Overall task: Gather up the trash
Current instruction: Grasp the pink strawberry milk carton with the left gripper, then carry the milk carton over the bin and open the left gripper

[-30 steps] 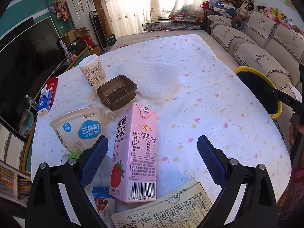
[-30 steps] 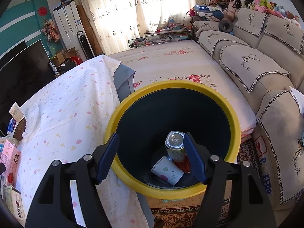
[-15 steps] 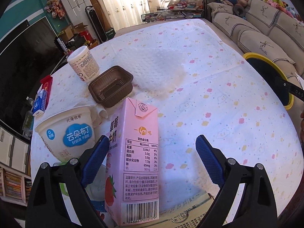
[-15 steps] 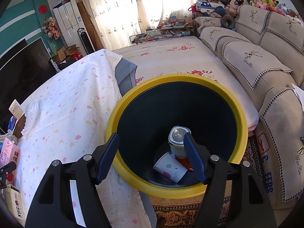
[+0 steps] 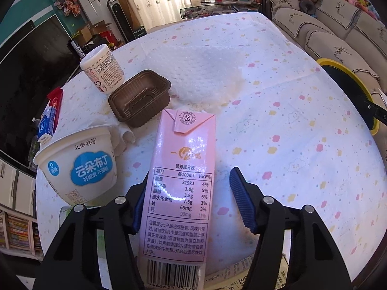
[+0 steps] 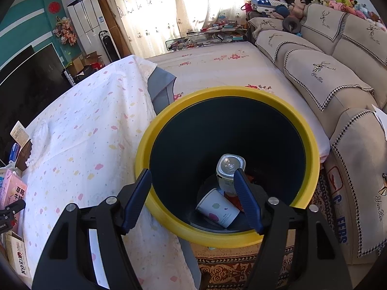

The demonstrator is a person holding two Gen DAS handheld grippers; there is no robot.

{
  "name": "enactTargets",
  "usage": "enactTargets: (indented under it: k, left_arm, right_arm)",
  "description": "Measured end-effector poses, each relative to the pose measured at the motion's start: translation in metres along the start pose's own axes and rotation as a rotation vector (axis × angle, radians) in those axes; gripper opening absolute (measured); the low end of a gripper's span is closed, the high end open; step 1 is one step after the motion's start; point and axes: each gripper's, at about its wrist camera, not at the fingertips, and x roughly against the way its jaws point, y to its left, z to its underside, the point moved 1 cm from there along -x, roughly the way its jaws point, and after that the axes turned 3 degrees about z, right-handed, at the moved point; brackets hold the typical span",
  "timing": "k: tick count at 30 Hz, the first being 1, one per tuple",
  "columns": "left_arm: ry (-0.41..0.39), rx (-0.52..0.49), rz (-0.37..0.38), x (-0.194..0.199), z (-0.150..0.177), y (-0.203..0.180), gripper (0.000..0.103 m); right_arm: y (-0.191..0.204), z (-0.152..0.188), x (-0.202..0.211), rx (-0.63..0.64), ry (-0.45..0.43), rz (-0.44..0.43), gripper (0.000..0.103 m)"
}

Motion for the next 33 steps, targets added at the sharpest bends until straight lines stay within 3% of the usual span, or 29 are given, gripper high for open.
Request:
enactTargets:
  k: [3, 20, 26, 33]
  left_arm:
    - [0.009, 0.011, 0.036, 0.000, -0.001, 0.001, 0.039]
    - [-0.095, -0.006, 0.086, 0.042, -0.023, -0.016, 0.039]
    - [-0.149, -0.062, 0.145, 0.065, -0.055, -0.053, 0.039]
    - [-0.188, -0.174, 0.267, 0.080, -0.098, -0.133, 0.039]
  right_arm:
    - [0.000, 0.001, 0.001, -0.001, 0.002, -0.007, 0.067]
    - [-0.019, 0.011, 0.039, -0.026, -0.057, -0.009, 0.067]
    - [-0.034, 0.024, 0.075, -0.036, -0.106, 0.015, 0.067]
    - [-0.064, 0.037, 0.111, -0.073, -0.157, 0.057, 0.067]
